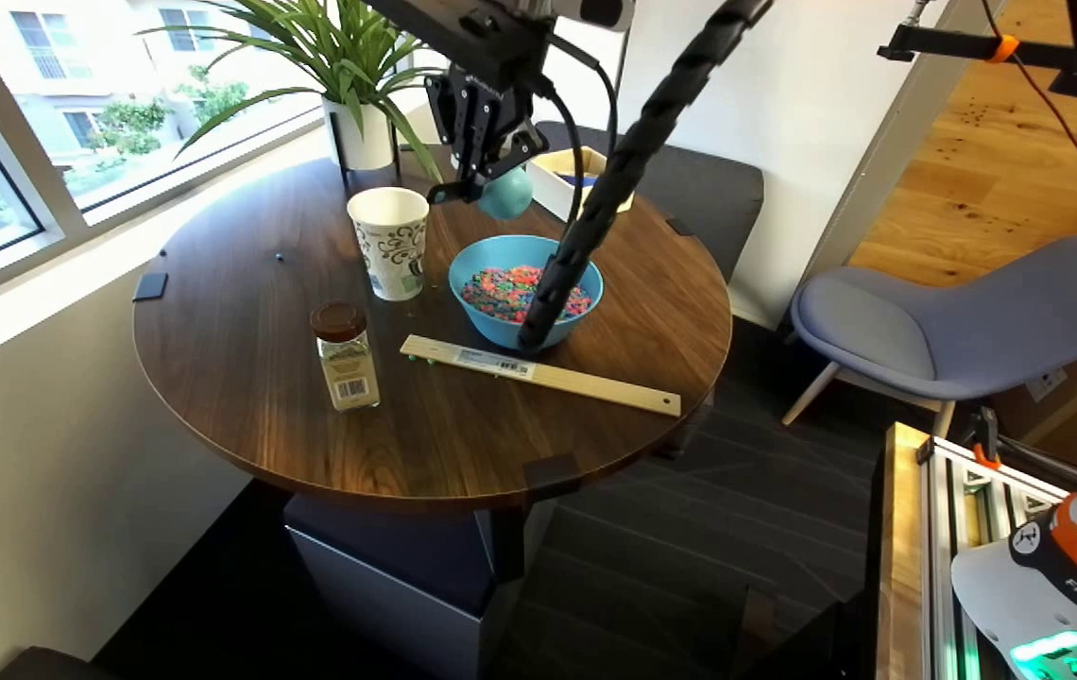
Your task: Move the bowl to the left then put the spoon into the cup
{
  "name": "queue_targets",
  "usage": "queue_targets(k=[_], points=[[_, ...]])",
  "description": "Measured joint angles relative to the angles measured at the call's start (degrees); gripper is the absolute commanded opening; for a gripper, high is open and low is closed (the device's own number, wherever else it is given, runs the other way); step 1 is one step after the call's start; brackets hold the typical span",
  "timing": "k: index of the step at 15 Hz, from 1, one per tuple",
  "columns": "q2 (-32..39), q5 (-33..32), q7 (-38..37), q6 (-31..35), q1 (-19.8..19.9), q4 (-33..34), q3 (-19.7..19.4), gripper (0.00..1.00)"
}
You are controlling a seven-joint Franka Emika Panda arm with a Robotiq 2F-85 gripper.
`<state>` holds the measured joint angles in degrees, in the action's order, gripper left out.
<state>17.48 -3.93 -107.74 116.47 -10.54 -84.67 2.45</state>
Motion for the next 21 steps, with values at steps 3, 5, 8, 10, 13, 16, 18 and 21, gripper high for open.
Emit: queue_targets(k=[3,5,8,10,13,16,18,21], points=[[-0.50,8.11,4.23,4.09,0.91,-0.10,1.09,0.02],[-0.14,14.22,8.73,7.44,1.83,-0.10,1.95,0.02],[1.31,24.82,18.95,10.65,4.32,0.54,3.22,0.02],[2.68,32.23,26.15,11.42,6.51,1.77,3.96,0.02],[5.31,41.65,34.27,11.25,9.49,4.87,4.90,0.02],[8.05,46.37,37.74,9.70,10.55,7.93,4.97,0.02],[9.79,47.38,38.09,8.67,10.61,9.61,4.93,0.02],[11.89,47.42,38.08,8.07,10.47,11.17,4.77,0.02]])
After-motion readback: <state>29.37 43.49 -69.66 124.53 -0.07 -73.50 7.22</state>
